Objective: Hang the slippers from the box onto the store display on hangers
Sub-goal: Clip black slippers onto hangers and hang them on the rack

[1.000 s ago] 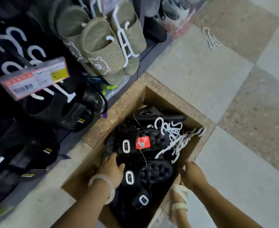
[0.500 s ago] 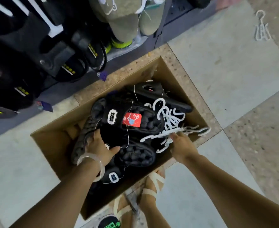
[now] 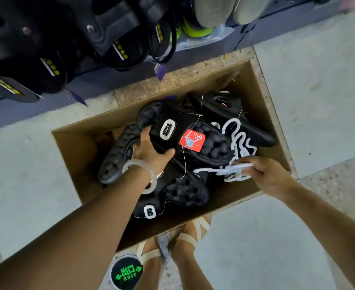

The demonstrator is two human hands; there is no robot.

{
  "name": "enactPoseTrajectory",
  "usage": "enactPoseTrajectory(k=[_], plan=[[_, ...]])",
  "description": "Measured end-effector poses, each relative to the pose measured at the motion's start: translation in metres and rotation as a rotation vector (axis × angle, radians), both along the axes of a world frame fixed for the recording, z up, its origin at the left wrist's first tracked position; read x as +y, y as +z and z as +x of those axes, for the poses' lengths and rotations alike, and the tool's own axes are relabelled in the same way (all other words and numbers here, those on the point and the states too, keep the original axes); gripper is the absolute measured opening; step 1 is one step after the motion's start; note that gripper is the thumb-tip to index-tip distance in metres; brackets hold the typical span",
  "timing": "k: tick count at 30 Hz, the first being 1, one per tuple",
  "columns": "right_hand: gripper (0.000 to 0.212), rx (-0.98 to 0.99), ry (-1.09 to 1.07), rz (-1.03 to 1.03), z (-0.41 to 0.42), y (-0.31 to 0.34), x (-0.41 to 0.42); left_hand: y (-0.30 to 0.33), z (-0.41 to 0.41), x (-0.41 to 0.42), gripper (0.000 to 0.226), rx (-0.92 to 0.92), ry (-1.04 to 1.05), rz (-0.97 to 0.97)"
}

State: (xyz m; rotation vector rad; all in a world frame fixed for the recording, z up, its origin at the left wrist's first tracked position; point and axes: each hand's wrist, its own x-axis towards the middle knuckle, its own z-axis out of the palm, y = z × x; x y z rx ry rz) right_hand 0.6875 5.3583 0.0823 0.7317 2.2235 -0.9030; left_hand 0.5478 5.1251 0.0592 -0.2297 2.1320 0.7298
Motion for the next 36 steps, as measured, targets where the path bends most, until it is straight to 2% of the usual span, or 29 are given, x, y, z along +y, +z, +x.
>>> enactPoseTrajectory(k=[4,7,11,13,15,19,25,28,31,36], plan=[[0.034,0.138,-0.236,-0.192,-0.022,0.022,0.021,-0.012,-0.017,0.008,0.069,-0.036,0.030,0.033],[0.021,0.222,-0.386,-0.257,-0.044,0.028,0.022,-0.016,-0.021,0.006,0.069,-0.044,0.052,0.037],[0.018,0.250,-0.614,-0.544,-0.060,0.025,0.013,-0.014,-0.013,0.000,0.071,-0.069,0.111,0.065],[0.014,0.210,-0.605,-0.504,-0.063,0.020,0.003,-0.012,-0.012,-0.001,0.070,-0.065,0.093,0.069],[0.013,0.193,-0.523,-0.364,-0.065,0.017,-0.006,-0.010,-0.017,0.000,0.065,-0.057,0.059,0.096],[0.022,0.152,-0.347,-0.256,-0.070,0.018,-0.014,-0.017,-0.034,0.003,0.056,-0.109,0.056,0.110],[0.022,0.205,-0.287,-0.223,-0.076,0.019,-0.031,-0.008,-0.041,0.012,0.068,-0.319,0.211,0.182],[0.023,0.186,-0.252,-0.254,-0.079,0.021,-0.050,-0.002,-0.040,0.017,0.064,-0.247,0.095,0.148],[0.026,0.067,-0.324,-0.349,-0.081,0.018,-0.069,0.008,-0.036,0.019,0.057,-0.177,-0.057,0.077],[0.029,0.040,-0.424,-0.405,-0.078,0.020,-0.093,0.028,-0.028,0.011,0.063,-0.148,-0.031,0.097]])
